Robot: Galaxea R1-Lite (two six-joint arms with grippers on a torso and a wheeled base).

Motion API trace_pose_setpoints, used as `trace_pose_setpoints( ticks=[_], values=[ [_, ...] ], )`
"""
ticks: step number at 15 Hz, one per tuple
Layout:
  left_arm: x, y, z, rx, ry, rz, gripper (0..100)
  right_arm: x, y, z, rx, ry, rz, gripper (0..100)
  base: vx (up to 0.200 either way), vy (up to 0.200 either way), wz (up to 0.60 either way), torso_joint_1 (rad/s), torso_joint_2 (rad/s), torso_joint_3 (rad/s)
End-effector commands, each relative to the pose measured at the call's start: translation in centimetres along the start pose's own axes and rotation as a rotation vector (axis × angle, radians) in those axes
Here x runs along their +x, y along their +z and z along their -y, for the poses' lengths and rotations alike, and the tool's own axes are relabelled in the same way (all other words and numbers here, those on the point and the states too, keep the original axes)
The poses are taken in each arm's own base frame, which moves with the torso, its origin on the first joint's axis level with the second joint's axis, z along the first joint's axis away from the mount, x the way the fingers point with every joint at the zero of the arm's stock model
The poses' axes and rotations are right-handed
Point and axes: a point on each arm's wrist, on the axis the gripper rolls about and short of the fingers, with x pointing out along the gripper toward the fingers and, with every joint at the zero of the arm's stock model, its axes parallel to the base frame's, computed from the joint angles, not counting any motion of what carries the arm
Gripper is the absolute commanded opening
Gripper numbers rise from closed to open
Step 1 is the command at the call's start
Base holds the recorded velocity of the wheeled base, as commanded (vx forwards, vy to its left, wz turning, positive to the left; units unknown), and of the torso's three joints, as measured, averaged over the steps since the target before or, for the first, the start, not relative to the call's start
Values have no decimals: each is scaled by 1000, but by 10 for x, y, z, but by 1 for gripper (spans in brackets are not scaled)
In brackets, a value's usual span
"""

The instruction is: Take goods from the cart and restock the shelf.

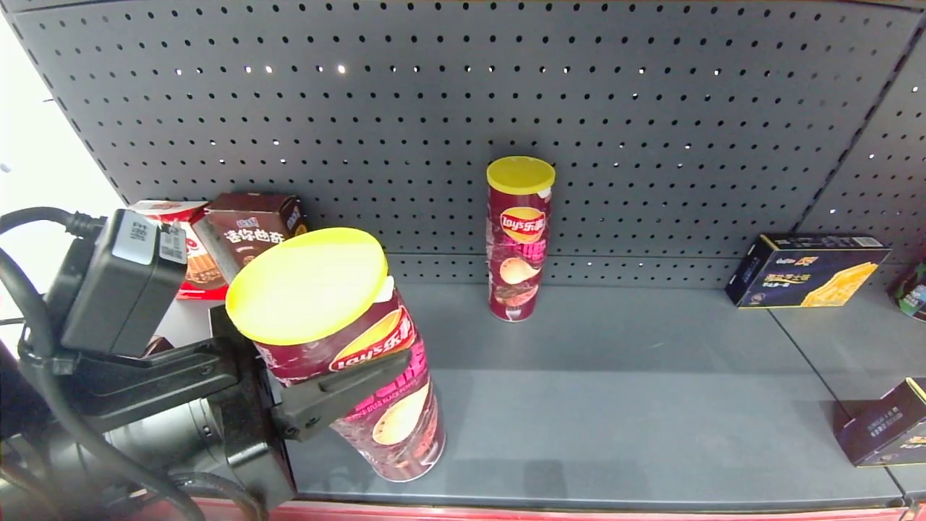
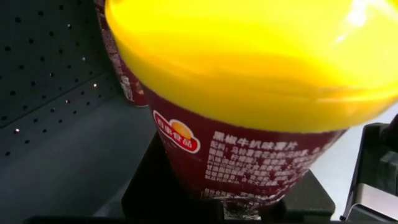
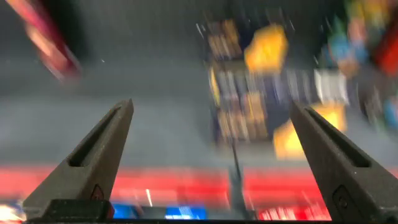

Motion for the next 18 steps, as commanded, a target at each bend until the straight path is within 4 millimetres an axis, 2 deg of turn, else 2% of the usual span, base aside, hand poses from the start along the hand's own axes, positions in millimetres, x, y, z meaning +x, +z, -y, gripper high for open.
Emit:
trace_pose_setpoints(
  ticks=[1, 3, 7, 11, 13, 15, 16, 18],
  values=[
    [2, -3, -1, -3, 4, -13, 0, 72, 75, -7, 28, 182, -52, 100, 0, 0, 0, 0, 0, 0],
    [3, -4, -2, -3, 5, -15, 0, 86, 77, -11, -3, 261, -72, 100, 0, 0, 0, 0, 0, 0],
    [3, -5, -1, -8, 6, -24, 0, 137, 76, -27, -29, 416, -168, 100, 0, 0, 0, 0, 0, 0],
    [6, -8, -2, -12, 2, -35, 0, 169, 66, -41, -52, 464, -223, 100, 0, 0, 0, 0, 0, 0],
    [7, -8, -3, -13, 1, -36, 0, 191, 58, -53, -69, 509, -256, 100, 0, 0, 0, 0, 0, 0],
    [10, -8, -4, -14, -1, -40, 0, 217, 54, -65, -119, 606, -224, 100, 0, 0, 0, 0, 0, 0],
    [10, -8, -4, -16, -1, -40, 0, 222, 52, -67, -126, 640, -215, 100, 0, 0, 0, 0, 0, 0],
    [10, -9, -4, -17, -3, -43, 0, 245, 51, -77, -137, 790, -159, 100, 0, 0, 0, 0, 0, 0]
  ],
)
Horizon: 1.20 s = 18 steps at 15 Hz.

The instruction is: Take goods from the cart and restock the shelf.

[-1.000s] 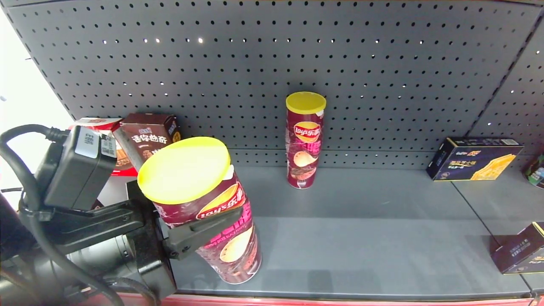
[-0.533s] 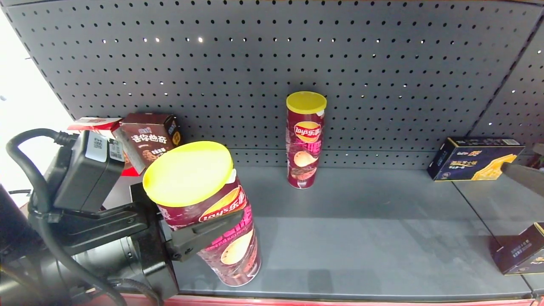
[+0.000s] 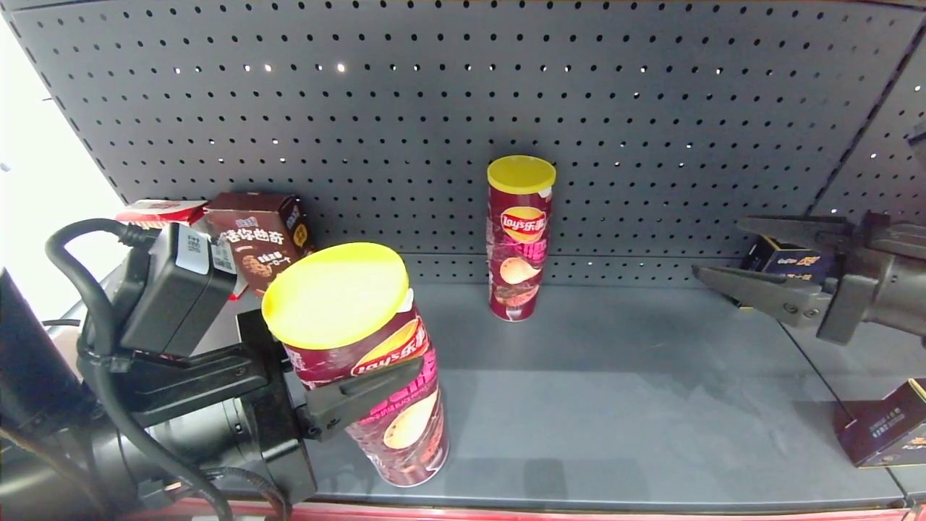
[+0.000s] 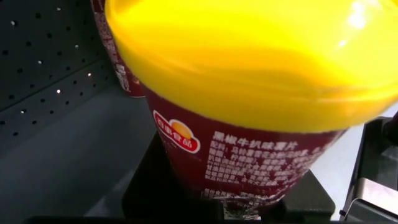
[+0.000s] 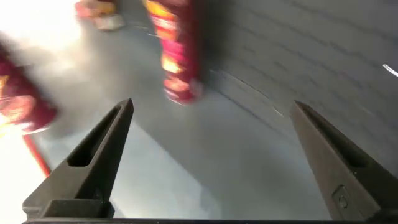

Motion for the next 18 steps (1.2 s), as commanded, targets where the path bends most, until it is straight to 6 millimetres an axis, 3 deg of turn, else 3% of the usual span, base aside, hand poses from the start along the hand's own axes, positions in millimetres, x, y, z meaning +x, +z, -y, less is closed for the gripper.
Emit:
trace_pose_setpoints(
  ticks=[1, 6, 12, 18],
  values=[
    [1, -1, 0, -3, -1, -5, 0, 32, -8, 11, 6, 97, -18, 100, 0, 0, 0, 0, 0, 0],
    [1, -1, 0, -3, -6, -4, 0, 81, -18, 27, -63, 377, 82, 100, 0, 0, 0, 0, 0, 0],
    [2, -2, 0, -5, -9, -8, 0, 130, -25, 41, -63, 401, 84, 100, 0, 0, 0, 0, 0, 0],
    [6, -1, -2, -5, -12, -8, 0, 162, -39, 46, -55, 421, 73, 100, 0, 0, 0, 0, 0, 0]
  ],
)
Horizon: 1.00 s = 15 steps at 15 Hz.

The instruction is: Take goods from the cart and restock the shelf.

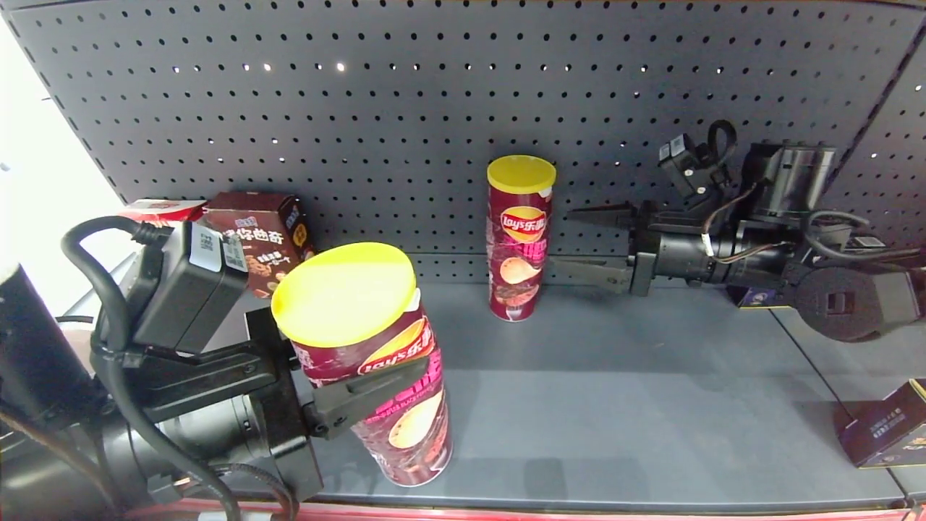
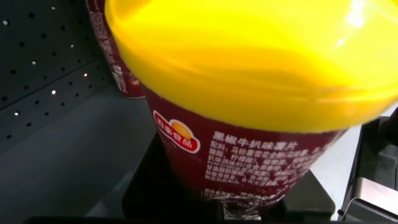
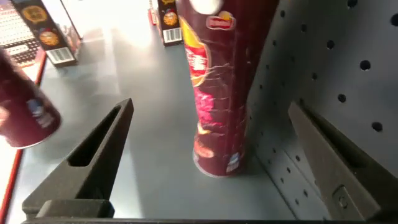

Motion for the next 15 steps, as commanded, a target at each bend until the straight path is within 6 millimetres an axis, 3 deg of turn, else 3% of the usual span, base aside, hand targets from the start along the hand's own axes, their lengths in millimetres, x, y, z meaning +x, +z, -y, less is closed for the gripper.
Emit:
trace_pose_setpoints(
  ticks=[1, 9, 15],
  values=[
    [3, 0, -2, -3, 1, -4, 0, 13, -15, 9, 19, 7, -17, 100, 0, 0, 0, 0, 0, 0],
    [11, 7, -12, -15, 31, 13, 0, 49, -40, 28, 25, 32, -18, 100, 0, 0, 0, 0, 0, 0],
    [12, 5, -13, -19, 34, 7, 0, 65, -50, 30, 14, 49, -5, 100, 0, 0, 0, 0, 0, 0]
  ],
)
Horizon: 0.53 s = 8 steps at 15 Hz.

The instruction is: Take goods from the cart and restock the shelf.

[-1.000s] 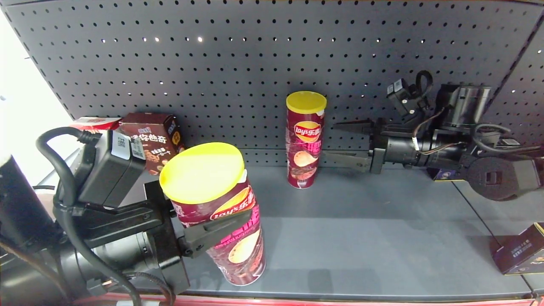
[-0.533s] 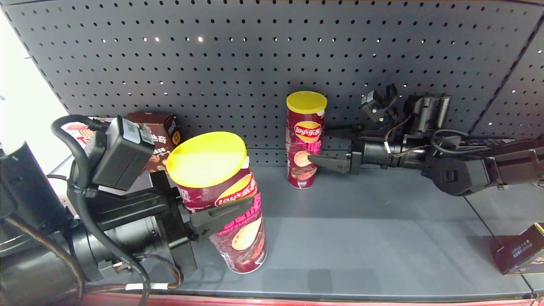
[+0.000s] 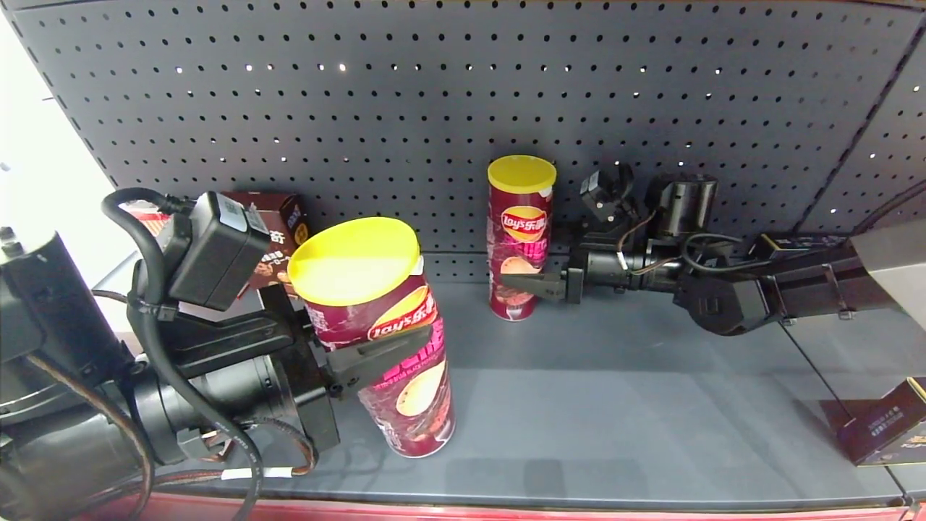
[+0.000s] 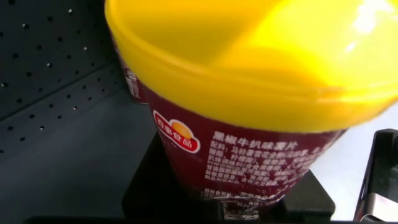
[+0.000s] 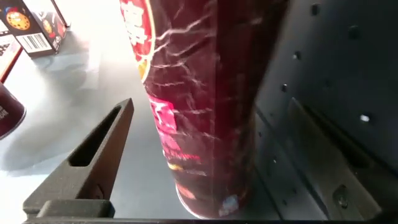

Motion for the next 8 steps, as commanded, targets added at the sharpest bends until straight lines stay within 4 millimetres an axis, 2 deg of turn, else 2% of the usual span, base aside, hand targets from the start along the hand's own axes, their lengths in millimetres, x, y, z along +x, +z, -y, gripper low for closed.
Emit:
trace_pose_setpoints(
  ticks=[1, 3, 4, 8],
  values=[
    [0, 0, 0, -1, -1, -2, 0, 6, -8, 0, 11, 5, -11, 100, 0, 0, 0, 0, 0, 0],
    [0, 0, 0, 0, 0, 0, 0, 11, -13, -3, 17, 17, -15, 100, 0, 0, 0, 0, 0, 0],
    [0, 0, 0, 0, 0, 0, 0, 14, -17, -1, 8, 19, -5, 0, 0, 0, 0, 0, 0, 0],
    [0, 2, 0, 3, 1, 8, 0, 17, -15, -5, -5, 27, 14, 0, 0, 0, 0, 0, 0, 0]
  ],
)
